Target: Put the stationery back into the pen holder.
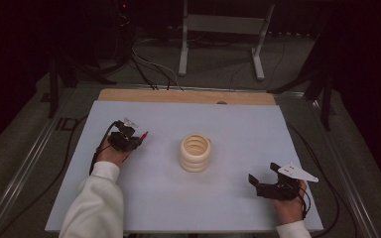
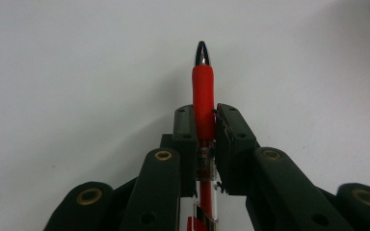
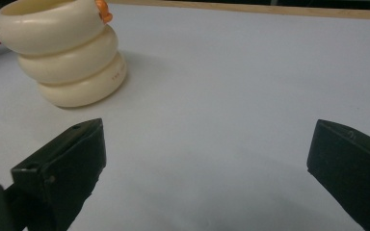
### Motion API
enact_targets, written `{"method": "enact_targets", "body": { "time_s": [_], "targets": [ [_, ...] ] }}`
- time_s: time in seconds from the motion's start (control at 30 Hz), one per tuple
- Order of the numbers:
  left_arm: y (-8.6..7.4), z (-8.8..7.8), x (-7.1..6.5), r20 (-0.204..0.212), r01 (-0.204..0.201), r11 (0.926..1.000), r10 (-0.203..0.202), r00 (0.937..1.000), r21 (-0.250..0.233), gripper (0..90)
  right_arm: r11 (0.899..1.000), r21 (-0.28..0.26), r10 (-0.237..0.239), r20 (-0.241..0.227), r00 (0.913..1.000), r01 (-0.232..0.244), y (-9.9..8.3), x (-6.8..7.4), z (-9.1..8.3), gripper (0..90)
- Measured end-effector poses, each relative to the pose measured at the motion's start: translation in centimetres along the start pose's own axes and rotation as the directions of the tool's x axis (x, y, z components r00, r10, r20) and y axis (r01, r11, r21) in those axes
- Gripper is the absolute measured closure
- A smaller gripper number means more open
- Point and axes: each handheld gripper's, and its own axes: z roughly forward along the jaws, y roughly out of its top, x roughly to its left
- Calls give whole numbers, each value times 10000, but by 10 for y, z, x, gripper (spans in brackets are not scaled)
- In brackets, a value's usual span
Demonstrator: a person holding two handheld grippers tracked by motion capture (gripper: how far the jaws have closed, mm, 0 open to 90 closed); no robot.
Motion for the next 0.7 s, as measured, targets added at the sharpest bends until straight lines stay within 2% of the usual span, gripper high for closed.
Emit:
{"method": "enact_targets", "body": {
  "time_s": [0.23,0.43,0.7],
  "targets": [
    [3,-14,0,108,241,9979,-235,9997,-604,805,10000,-95,11,-33,10000,-11,0,1,-1,5],
    [6,-19,-2,109,307,9955,-298,9995,-895,806,9998,-184,24,-24,10000,-24,1,1,-2,5],
    [11,-27,-6,200,440,9880,-415,9989,-1481,805,9995,-320,31,-19,10000,-31,0,2,-3,4]
  ]
}}
